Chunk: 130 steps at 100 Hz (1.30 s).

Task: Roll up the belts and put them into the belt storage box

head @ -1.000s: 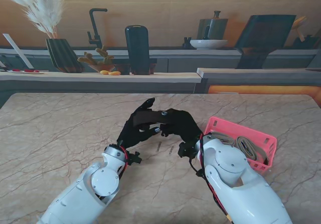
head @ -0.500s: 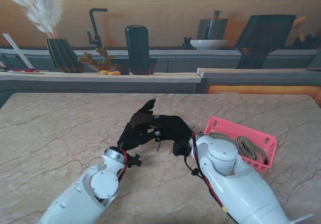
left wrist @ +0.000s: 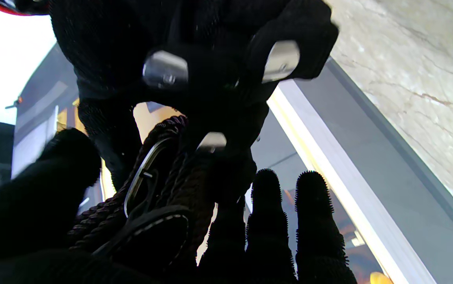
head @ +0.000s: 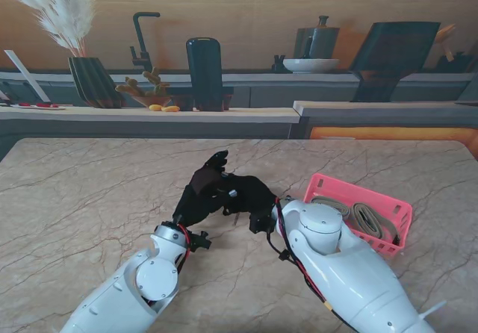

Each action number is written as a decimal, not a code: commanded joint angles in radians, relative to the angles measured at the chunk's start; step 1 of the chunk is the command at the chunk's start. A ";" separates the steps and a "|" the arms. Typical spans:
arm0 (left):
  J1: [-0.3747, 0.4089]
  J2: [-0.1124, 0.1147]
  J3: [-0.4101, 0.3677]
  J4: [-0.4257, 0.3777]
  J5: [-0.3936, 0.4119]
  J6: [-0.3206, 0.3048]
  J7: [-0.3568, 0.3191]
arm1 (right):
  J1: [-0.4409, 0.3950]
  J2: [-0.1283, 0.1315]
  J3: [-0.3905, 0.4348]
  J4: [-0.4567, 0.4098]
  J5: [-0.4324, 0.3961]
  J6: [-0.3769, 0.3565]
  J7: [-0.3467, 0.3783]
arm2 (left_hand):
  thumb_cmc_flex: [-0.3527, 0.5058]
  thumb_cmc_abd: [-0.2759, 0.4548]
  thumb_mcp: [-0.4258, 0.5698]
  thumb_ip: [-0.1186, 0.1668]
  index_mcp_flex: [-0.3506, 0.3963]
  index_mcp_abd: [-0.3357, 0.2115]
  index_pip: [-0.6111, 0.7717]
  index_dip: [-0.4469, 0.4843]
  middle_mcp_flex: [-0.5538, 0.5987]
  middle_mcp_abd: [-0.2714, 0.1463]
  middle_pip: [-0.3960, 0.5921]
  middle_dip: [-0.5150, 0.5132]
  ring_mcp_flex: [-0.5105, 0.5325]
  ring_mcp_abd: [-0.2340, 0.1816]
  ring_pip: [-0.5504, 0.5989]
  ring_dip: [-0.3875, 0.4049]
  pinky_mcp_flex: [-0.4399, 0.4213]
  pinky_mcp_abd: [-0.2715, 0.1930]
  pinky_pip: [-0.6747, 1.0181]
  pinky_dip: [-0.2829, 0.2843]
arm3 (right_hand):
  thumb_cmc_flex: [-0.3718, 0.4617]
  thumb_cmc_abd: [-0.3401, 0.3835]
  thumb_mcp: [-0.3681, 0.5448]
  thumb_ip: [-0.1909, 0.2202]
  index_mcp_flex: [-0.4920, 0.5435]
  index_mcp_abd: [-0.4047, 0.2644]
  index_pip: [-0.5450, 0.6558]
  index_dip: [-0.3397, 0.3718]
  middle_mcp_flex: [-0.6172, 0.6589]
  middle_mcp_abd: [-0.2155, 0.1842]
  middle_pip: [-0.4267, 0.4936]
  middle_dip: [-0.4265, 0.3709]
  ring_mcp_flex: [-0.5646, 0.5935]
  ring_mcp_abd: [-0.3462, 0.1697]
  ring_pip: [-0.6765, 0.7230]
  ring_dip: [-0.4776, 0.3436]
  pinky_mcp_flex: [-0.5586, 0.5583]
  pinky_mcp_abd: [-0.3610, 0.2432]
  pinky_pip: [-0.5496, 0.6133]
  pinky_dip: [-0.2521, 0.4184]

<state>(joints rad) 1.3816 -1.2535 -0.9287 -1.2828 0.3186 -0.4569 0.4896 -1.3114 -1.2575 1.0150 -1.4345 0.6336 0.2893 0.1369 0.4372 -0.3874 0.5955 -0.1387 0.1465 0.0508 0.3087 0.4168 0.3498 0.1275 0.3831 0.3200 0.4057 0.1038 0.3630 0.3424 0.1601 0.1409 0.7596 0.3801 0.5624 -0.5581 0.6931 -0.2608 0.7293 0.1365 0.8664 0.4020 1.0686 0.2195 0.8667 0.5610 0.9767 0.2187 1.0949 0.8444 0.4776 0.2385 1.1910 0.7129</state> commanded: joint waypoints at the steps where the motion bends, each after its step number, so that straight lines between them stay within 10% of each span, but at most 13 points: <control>1: 0.011 -0.032 0.009 -0.041 -0.005 0.005 -0.010 | -0.004 -0.017 -0.032 -0.002 -0.020 -0.002 0.012 | 0.103 0.114 -0.146 0.048 -0.001 -0.023 0.147 0.018 0.045 -0.046 0.034 0.009 0.035 -0.025 0.038 0.022 0.007 -0.004 0.051 0.030 | 0.223 0.070 0.124 0.043 0.092 -0.229 0.095 -0.008 -0.005 -0.004 0.020 0.011 -0.010 -0.047 0.018 0.010 -0.003 -0.043 0.011 0.029; 17: 0.033 -0.036 -0.002 -0.076 -0.078 0.033 -0.028 | -0.001 -0.018 -0.046 0.005 -0.050 0.000 0.000 | 0.512 0.386 -0.602 0.070 0.198 -0.134 0.392 0.043 0.211 -0.105 0.065 0.033 0.090 -0.035 0.075 0.038 0.025 -0.015 0.098 0.049 | 0.212 0.069 0.103 0.042 0.081 -0.225 0.089 -0.012 -0.021 -0.003 -0.007 -0.004 -0.030 -0.039 -0.016 -0.006 -0.020 -0.041 -0.004 0.025; 29: 0.043 -0.038 -0.006 -0.092 -0.105 0.044 -0.035 | 0.003 -0.019 -0.054 0.006 -0.095 0.018 -0.021 | 0.680 0.457 -0.649 0.043 0.287 -0.159 0.530 0.062 0.326 -0.137 0.086 0.049 0.135 -0.036 0.096 0.045 0.040 -0.006 0.122 0.060 | 0.205 0.096 0.028 0.048 0.055 -0.202 0.072 -0.019 -0.048 0.008 -0.035 -0.026 -0.058 -0.026 -0.050 -0.027 -0.042 -0.034 -0.025 0.017; 43: 0.056 -0.042 -0.016 -0.112 -0.122 0.055 -0.024 | 0.006 -0.012 -0.063 0.000 -0.216 0.056 -0.054 | 0.727 0.471 -0.651 0.052 0.270 -0.143 0.603 0.036 0.357 -0.126 0.094 0.041 0.154 -0.040 0.111 0.044 0.053 0.001 0.140 0.067 | 0.150 0.095 -0.018 0.060 0.003 -0.151 0.024 -0.039 -0.111 0.039 -0.077 -0.048 -0.121 0.002 -0.104 -0.053 -0.084 -0.018 -0.056 0.005; 74: 0.074 -0.043 -0.043 -0.142 -0.153 0.089 -0.017 | -0.017 0.018 -0.063 -0.037 -0.585 0.092 -0.156 | 0.765 0.438 -0.643 0.061 0.289 -0.127 0.678 0.042 0.435 -0.110 0.118 0.045 0.215 -0.033 0.151 0.047 0.091 0.004 0.175 0.080 | -0.047 0.086 0.090 0.165 0.006 -0.071 -0.338 0.200 -0.247 0.077 -0.126 -0.088 -0.211 0.035 -0.206 -0.123 -0.126 0.009 -0.083 -0.038; 89: 0.063 -0.044 -0.047 -0.128 -0.132 0.116 -0.003 | -0.069 0.033 -0.026 -0.071 -0.681 -0.006 -0.201 | 0.776 0.430 -0.642 0.063 0.286 -0.081 0.711 0.053 0.548 -0.064 0.233 0.097 0.329 0.041 0.308 0.099 0.175 0.012 0.302 0.129 | -0.014 0.007 0.177 0.167 -0.053 -0.084 -0.355 0.213 -0.304 0.053 -0.145 -0.103 -0.228 0.003 -0.278 -0.165 -0.123 -0.006 -0.099 -0.054; 102: 0.042 -0.044 -0.042 -0.099 -0.106 0.138 0.004 | -0.113 0.055 -0.003 -0.096 -0.794 -0.145 -0.224 | 0.769 0.423 -0.641 0.066 0.277 -0.054 0.721 0.043 0.604 -0.107 0.499 0.264 0.486 0.057 0.505 0.193 0.308 0.045 0.491 0.182 | -0.032 -0.099 0.266 0.160 -0.168 -0.091 -0.360 0.211 -0.388 0.014 -0.181 -0.126 -0.250 -0.053 -0.411 -0.237 -0.103 -0.043 -0.189 -0.113; 122: 0.007 -0.048 -0.025 -0.047 -0.059 0.167 0.029 | -0.146 0.062 0.002 -0.104 -0.957 -0.311 -0.327 | 0.749 0.352 -0.627 0.080 0.291 -0.013 0.740 0.020 0.701 -0.150 0.687 0.451 0.740 0.022 0.772 0.298 0.532 0.097 0.752 0.211 | -0.074 -0.145 0.096 0.134 -0.283 -0.060 -0.366 0.176 -0.493 0.003 -0.220 -0.146 -0.313 -0.072 -0.598 -0.346 -0.118 -0.065 -0.328 -0.194; 130: -0.012 -0.046 -0.014 -0.016 -0.012 0.171 0.044 | -0.145 0.061 -0.007 -0.101 -1.017 -0.337 -0.372 | 0.750 0.313 -0.611 0.097 0.292 0.004 0.730 0.012 0.721 -0.132 0.703 0.472 0.796 0.011 0.827 0.328 0.587 0.120 0.806 0.200 | -0.101 -0.066 -0.116 0.145 -0.299 -0.034 -0.392 0.154 -0.517 0.017 -0.229 -0.150 -0.334 -0.057 -0.612 -0.352 -0.129 -0.052 -0.353 -0.193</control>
<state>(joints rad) 1.3826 -1.2949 -0.9472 -1.3194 0.2873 -0.2884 0.5281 -1.4558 -1.1916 1.0180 -1.5246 -0.3775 -0.0444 -0.2359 1.0602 -0.1671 -0.1182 -0.1086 0.4134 0.0729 1.0182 0.4468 0.9946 0.0813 0.9785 0.7613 1.0636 0.1588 1.0237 0.6111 0.6784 0.2744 1.3547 0.5317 0.5217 -0.6620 0.7044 -0.1202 0.4660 0.0882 0.5037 0.5709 0.5831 0.2424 0.6606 0.4206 0.6676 0.1708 0.5022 0.5081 0.3619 0.2105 0.8662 0.5351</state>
